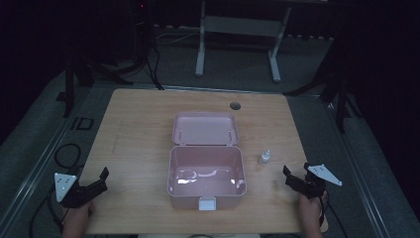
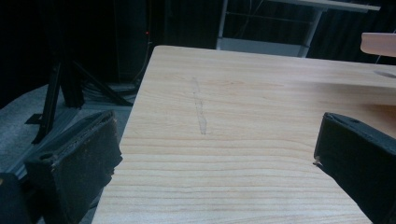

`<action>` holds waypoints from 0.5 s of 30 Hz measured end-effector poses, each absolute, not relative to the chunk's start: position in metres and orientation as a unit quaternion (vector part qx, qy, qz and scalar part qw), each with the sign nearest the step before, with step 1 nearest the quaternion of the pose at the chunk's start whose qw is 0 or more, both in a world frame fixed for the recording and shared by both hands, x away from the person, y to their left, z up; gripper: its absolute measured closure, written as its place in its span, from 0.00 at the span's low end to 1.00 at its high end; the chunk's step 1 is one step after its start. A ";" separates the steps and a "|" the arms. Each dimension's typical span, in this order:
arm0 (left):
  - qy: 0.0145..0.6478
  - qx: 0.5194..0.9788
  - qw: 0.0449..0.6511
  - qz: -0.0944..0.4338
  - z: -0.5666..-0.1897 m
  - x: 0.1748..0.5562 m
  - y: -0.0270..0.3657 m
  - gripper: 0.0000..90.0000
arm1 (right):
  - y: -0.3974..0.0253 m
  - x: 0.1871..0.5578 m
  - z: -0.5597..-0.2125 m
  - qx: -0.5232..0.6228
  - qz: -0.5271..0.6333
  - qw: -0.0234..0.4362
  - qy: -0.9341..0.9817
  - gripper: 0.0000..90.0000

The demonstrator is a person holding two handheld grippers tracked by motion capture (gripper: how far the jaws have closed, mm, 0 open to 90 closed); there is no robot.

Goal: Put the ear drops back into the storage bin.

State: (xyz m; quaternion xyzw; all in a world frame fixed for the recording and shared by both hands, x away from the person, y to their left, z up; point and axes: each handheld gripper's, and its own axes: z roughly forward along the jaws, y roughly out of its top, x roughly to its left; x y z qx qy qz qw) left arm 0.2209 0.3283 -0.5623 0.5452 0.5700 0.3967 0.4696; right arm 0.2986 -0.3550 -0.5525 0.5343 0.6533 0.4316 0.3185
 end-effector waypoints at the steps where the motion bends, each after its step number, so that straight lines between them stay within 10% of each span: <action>1: 0.570 0.545 0.469 0.397 -0.562 0.221 0.328 0.01 | -0.354 0.300 -0.553 0.534 0.424 0.317 0.659 0.15; 15: 0.569 0.545 0.469 0.398 -0.562 0.221 0.328 0.01 | -0.347 0.317 -0.547 0.526 0.355 0.235 0.737 0.14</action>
